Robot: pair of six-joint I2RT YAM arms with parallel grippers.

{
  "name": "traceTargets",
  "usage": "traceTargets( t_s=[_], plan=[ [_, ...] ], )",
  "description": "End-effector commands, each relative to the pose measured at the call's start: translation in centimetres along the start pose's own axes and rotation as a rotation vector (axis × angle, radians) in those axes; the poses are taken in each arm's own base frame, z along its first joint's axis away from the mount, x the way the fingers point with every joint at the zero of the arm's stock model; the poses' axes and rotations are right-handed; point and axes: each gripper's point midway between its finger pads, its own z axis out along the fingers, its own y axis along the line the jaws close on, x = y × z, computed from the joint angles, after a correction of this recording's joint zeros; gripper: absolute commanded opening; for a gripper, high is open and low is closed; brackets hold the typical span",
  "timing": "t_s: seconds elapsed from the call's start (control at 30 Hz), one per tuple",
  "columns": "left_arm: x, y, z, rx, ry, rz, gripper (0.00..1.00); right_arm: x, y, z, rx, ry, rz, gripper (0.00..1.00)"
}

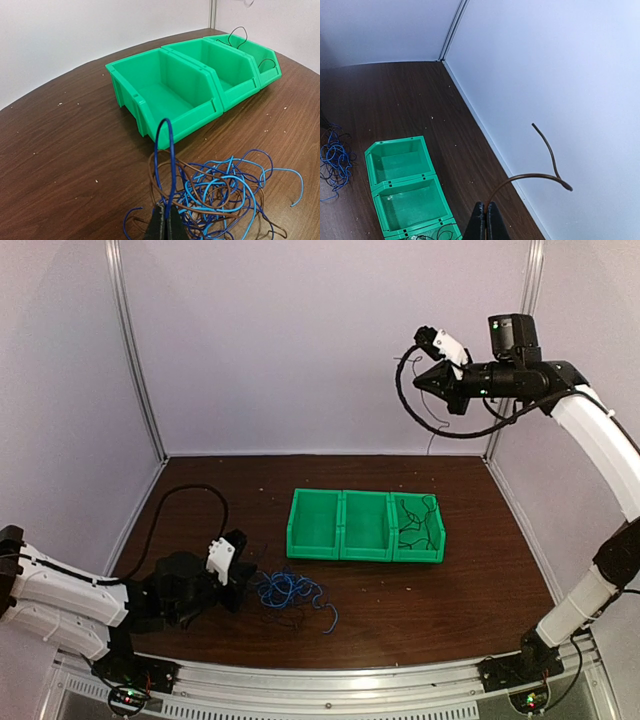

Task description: Untangle the cables

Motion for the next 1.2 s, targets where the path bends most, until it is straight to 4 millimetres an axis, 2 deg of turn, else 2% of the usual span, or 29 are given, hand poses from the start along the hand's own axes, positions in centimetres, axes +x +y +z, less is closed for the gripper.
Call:
traceTargets(
  t_s=[0.0, 0.23, 0.7, 0.93, 1.17],
  plan=[
    [-0.4, 0.2, -0.2, -0.003, -0.021, -0.023, 0.0, 1.3, -0.6, 1.0, 0.031, -0.001, 0.028, 0.0],
    [-0.2, 0.3, -0.3, -0.003, -0.019, -0.027, 0.0, 4.0, 1.1, 2.7, -0.017, 0.025, 0.076, 0.0],
    [0.2, 0.3, -0.1, -0.006, -0.019, -0.032, 0.0, 11.2, 5.2, 5.6, -0.111, 0.133, 0.164, 0.0],
    [0.1, 0.2, -0.1, -0.003, -0.023, -0.034, 0.0, 16.4, 7.3, 7.4, -0.154, 0.204, 0.23, 0.0],
    [-0.1, 0.2, -0.1, -0.004, -0.028, -0.033, 0.0, 22.8, 9.9, 9.9, -0.229, 0.328, 0.32, 0.0]
  ],
)
